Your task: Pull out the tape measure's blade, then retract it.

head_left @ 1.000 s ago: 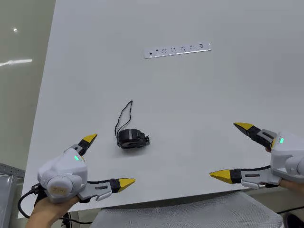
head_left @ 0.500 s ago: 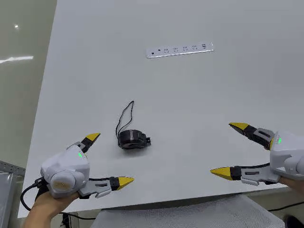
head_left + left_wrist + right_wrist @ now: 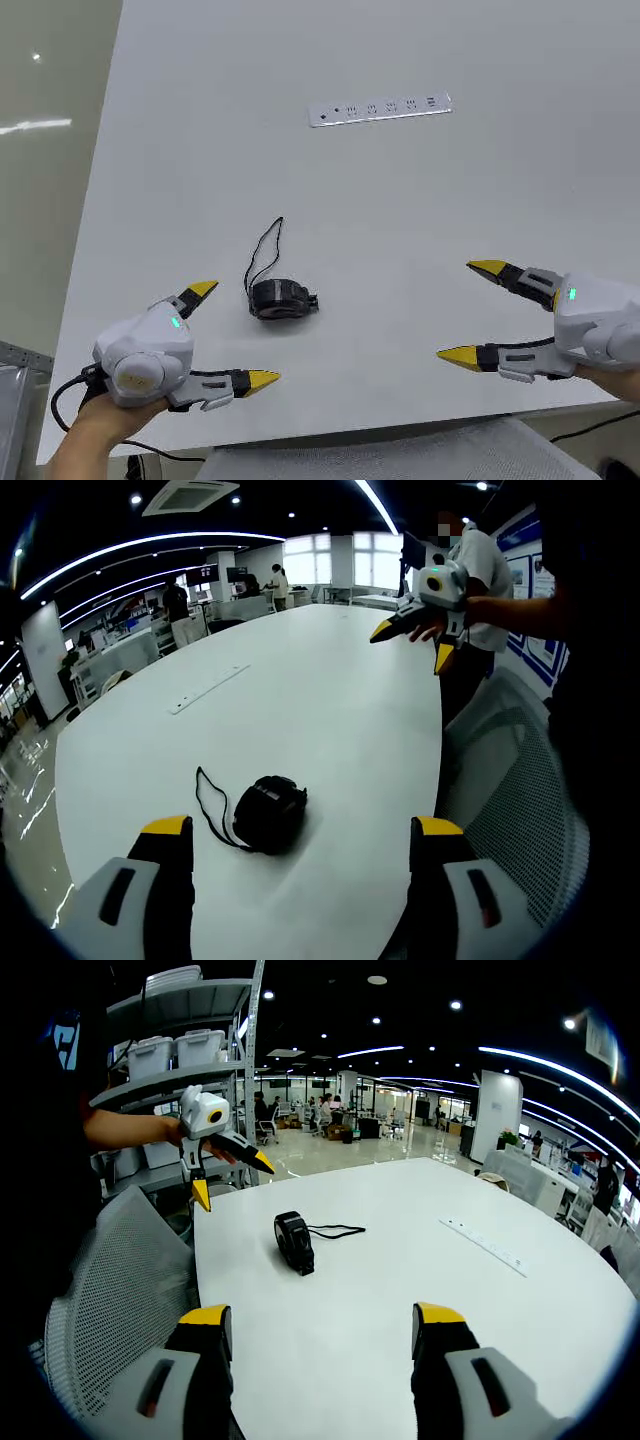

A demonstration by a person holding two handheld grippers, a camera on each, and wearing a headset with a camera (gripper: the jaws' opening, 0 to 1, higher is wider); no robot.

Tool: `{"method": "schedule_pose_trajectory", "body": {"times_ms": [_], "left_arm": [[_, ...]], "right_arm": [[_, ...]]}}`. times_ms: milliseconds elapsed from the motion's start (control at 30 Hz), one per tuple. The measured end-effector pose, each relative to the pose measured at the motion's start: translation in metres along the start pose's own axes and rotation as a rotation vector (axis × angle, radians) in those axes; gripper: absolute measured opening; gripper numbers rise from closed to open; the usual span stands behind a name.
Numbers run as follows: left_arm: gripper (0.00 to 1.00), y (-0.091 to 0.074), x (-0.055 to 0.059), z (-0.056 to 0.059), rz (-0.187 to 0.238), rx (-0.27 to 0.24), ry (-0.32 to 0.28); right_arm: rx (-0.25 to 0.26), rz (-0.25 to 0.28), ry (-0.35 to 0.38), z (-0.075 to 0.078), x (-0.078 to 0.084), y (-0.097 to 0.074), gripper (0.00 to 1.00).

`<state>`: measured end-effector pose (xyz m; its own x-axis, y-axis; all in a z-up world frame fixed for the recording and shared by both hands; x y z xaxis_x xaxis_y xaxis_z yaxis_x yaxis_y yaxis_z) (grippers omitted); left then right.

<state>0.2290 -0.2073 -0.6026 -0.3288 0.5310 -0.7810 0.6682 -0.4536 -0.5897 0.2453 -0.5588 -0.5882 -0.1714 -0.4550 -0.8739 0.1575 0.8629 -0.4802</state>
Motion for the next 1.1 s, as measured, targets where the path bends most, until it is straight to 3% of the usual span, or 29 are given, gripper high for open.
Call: {"method": "schedule_pose_trajectory", "body": {"times_ms": [733, 1100], "left_arm": [[0.74, 0.026, 0.006, -0.014, -0.049, 0.062, 0.090], [0.67, 0.044, 0.006, -0.020, -0.070, 0.113, 0.166]], "right_arm": [[-0.071, -0.049, -0.064, 0.017, 0.001, 0.032, 0.63], [-0.104, -0.065, -0.086, 0.029, -0.001, 0.050, 0.60]]}}
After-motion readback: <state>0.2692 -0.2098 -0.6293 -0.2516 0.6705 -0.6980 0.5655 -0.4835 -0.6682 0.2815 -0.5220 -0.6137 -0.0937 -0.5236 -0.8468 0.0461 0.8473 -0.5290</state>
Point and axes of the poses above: the centre of the closed fingertips' face, and the gripper's own axes: y roughly forward along the fingers, z roughly to its right, x roughly out of its underside, the point moved 8 cm from there along -y, roughly backward along the fingers, and after that the axes turned 14 degrees about -x, right-handed, at the moved point
